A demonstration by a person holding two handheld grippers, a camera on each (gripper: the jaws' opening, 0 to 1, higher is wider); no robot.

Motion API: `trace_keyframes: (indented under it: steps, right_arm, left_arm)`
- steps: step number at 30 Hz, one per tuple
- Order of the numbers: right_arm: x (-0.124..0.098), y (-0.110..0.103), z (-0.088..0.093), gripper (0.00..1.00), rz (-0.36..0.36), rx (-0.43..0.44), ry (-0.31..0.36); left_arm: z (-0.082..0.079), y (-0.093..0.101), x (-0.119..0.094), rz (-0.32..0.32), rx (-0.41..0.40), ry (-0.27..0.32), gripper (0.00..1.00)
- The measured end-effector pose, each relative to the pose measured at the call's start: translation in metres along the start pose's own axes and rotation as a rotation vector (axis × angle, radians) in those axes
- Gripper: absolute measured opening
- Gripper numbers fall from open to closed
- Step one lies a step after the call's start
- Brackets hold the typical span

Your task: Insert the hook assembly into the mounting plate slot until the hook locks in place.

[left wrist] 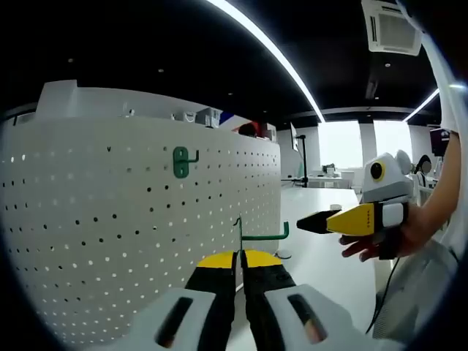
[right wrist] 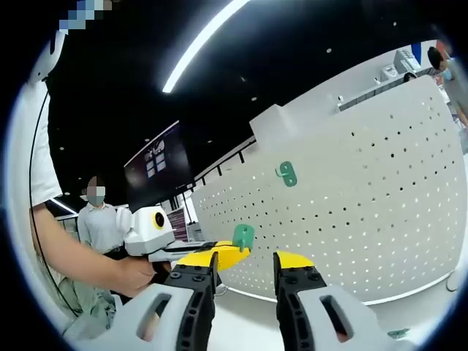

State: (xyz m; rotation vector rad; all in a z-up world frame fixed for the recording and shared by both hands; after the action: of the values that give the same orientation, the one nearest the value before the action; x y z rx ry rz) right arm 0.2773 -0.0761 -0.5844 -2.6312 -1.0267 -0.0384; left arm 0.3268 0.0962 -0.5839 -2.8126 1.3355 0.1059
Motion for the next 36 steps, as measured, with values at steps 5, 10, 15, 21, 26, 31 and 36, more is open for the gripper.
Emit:
trace_keyframes:
  steps: [5, 10, 15, 21, 26, 31, 36]
  right_arm:
    - [0.014, -0.003, 0.001, 0.24, 0.0, -0.002, 0.005]
    - [0.026, -0.004, 0.0, 0.2, -0.011, -0.003, 0.013]
    - [0.033, -0.004, 0.0, 0.18, -0.011, 0.004, 0.015]
    - [0.038, -0.004, 0.003, 0.14, -0.012, 0.012, 0.012]
    - [0.042, -0.006, 0.001, 0.08, -0.012, 0.012, 0.031]
    - [0.046, -0.006, 0.001, 0.04, -0.013, 0.016, 0.015]
    - [0.045, -0.007, 0.002, 0.03, -0.004, 0.005, 0.012]
  left_arm:
    - [-0.002, 0.002, 0.001, 0.0, 0.002, 0.005, 0.02]
    - [-0.002, 0.003, 0.001, 0.001, 0.0, 0.006, 0.02]
    - [-0.005, 0.005, 0.0, 0.003, 0.004, 0.01, 0.02]
    - [-0.006, 0.005, -0.001, 0.0, 0.005, 0.017, 0.02]
    - [-0.006, 0.006, -0.002, -0.002, 0.003, 0.016, 0.02]
    - [-0.007, 0.01, -0.002, 0.002, 0.002, 0.021, 0.02]
    - [-0.008, 0.01, -0.002, -0.005, -0.004, 0.025, 0.02]
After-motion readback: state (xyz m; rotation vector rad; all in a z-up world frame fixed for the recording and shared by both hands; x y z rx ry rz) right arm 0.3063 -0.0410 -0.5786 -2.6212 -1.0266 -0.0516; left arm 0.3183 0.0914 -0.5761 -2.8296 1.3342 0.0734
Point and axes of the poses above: the point that each gripper's makers call its tool centre point, and the gripper's own axes: x roughly forward along the fingers, y roughly to its right, z roughly out of its underside, the point moved 9 cm from there along -x, roughly backward along the fingers, and after that the axes turned 1 degree about -x, right-handed, at the moved point
